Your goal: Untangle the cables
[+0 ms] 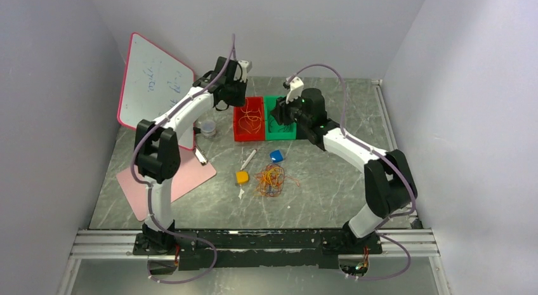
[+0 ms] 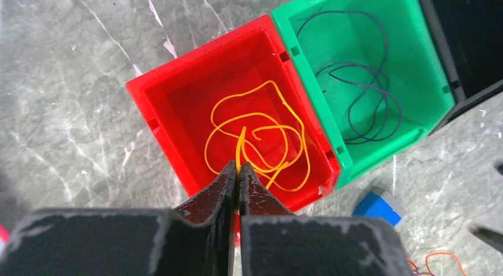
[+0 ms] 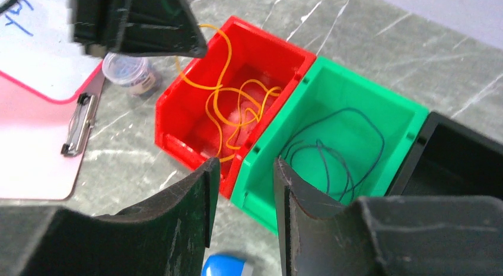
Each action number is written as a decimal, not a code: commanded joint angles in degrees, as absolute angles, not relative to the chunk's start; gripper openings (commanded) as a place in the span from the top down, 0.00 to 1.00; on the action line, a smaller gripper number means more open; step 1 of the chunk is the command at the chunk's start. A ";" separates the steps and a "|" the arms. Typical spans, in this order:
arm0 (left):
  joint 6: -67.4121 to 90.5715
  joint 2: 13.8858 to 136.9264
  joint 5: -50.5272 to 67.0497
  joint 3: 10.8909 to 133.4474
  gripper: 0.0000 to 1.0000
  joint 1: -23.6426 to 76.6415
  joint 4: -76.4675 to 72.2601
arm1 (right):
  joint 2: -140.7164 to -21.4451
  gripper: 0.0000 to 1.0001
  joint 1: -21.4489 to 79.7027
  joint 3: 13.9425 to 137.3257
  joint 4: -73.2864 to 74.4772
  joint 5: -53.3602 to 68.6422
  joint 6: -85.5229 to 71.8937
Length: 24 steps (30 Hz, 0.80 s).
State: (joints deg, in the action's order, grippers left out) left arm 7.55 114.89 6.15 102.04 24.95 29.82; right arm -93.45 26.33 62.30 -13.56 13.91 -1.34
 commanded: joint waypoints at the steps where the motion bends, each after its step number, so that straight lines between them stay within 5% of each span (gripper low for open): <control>1: 7.74 119.34 8.30 105.41 0.93 25.12 29.94 | -87.96 0.58 26.24 57.97 -14.74 13.49 -3.96; 7: 7.54 123.46 8.13 108.40 0.91 25.14 30.75 | -82.02 0.59 26.25 52.47 -13.52 14.54 -5.49; 15: 7.60 119.87 6.97 106.68 0.61 25.12 29.35 | -76.85 0.59 26.25 47.52 -11.59 15.26 -6.83; 24: 6.46 115.18 4.02 104.52 0.48 25.13 28.85 | -74.22 0.59 26.23 44.34 -10.20 14.86 -8.04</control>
State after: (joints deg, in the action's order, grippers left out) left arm 7.29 118.98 5.63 104.99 24.97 30.09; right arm -76.18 26.33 44.97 -11.20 14.81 -7.31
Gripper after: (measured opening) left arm 0.508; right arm 0.407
